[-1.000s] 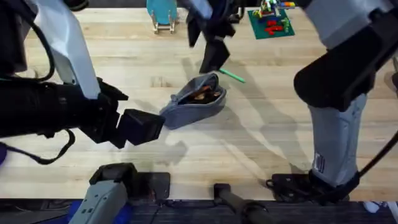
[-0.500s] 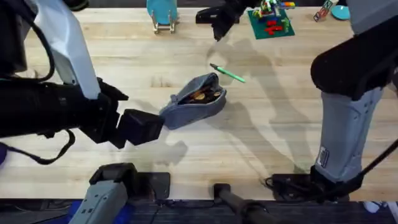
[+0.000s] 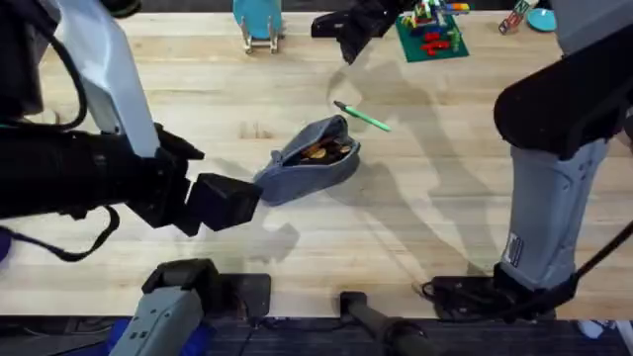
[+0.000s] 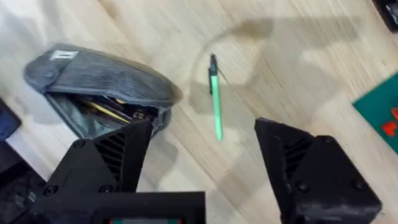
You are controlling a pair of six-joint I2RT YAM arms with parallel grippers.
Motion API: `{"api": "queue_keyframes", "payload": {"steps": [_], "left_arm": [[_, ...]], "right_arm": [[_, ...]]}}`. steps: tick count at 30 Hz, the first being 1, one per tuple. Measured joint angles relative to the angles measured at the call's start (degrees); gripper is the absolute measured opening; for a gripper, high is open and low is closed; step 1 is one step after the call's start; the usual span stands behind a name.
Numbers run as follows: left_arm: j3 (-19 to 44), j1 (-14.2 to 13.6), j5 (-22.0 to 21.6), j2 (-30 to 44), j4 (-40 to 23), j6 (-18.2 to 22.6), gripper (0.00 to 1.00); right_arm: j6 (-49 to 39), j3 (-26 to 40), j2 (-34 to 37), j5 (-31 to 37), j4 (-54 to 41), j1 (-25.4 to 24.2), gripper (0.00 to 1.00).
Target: Unzip the bag, pick up the pens from the table one at a time and place them inside, then zip the bag closed.
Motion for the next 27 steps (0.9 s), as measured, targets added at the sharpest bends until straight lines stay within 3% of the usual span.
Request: {"api": "queue_keyframes", "payload": {"steps": [10, 27], "left_arm": [[0.0, 0.0, 0.0, 0.0, 0.0, 0.0, 0.995], [0.0, 0.0, 0.0, 0.0, 0.0, 0.0, 0.995]], "right_arm": [[3.9, -1.7, 0.0, 5.0, 0.0, 0.0, 0.995], [5.6, -21.5, 0.0, 9.0, 4.0, 0.0, 0.996]]}}
